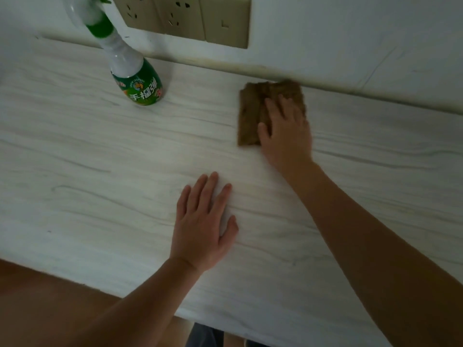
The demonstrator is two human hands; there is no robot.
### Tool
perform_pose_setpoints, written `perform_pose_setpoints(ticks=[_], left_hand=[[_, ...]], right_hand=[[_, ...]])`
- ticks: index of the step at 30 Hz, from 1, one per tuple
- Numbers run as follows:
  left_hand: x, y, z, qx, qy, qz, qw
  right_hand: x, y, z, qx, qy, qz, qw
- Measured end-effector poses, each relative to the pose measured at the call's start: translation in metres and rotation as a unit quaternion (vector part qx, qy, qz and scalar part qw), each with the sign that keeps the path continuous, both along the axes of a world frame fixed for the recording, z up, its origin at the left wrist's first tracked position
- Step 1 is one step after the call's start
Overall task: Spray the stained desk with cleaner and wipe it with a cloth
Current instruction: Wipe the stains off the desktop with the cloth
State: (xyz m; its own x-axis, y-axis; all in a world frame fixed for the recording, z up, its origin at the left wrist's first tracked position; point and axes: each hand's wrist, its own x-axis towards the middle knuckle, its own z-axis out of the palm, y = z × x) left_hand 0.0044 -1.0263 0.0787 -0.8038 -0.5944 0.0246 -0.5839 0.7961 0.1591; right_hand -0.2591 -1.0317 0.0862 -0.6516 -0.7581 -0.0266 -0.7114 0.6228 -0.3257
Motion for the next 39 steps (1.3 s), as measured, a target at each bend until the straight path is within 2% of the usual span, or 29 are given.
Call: perform_pose_setpoints(ticks=[3, 6, 12, 16, 22, 27, 32, 35, 39], left_hand=[[0.000, -0.001, -0.002, 0.000, 0.014, -0.001, 1.000], [0.000, -0.001, -0.001, 0.004, 0.009, 0.001, 1.000], [-0.001, 0.000, 0.000, 0.011, -0.011, -0.003, 1.000], [0.000, -0.001, 0.001, 0.005, -0.010, -0.007, 1.000], [-0.001, -0.001, 0.001, 0.000, 0.005, -0.007, 1.000], [-0.002, -0.001, 0.001, -0.003, 0.020, -0.003, 1.000], [-0.002, -0.001, 0.001, -0.008, 0.025, -0.005, 1.000], [-0.002, -0.001, 0.002, -0.005, 0.018, -0.003, 1.000], [-0.001, -0.001, 0.003, -0.001, -0.001, -0.004, 1.000]], right_hand=[[-0.028, 0.007, 0.003, 0.005, -0.005, -0.089, 0.996], [-0.019, -0.007, 0.003, 0.003, -0.004, -0.107, 0.994], [0.028, -0.031, 0.000, -0.018, 0.008, 0.087, 0.996], [0.008, -0.018, 0.002, -0.020, 0.013, 0.108, 0.994], [-0.066, 0.059, 0.005, 0.022, 0.021, -0.023, 0.999], [-0.113, 0.147, 0.013, 0.039, 0.028, -0.145, 0.988], [-0.103, 0.128, 0.008, 0.046, 0.027, -0.188, 0.981], [-0.068, 0.087, 0.007, 0.040, 0.034, -0.129, 0.990], [0.011, 0.037, 0.006, 0.007, 0.008, 0.041, 0.999]])
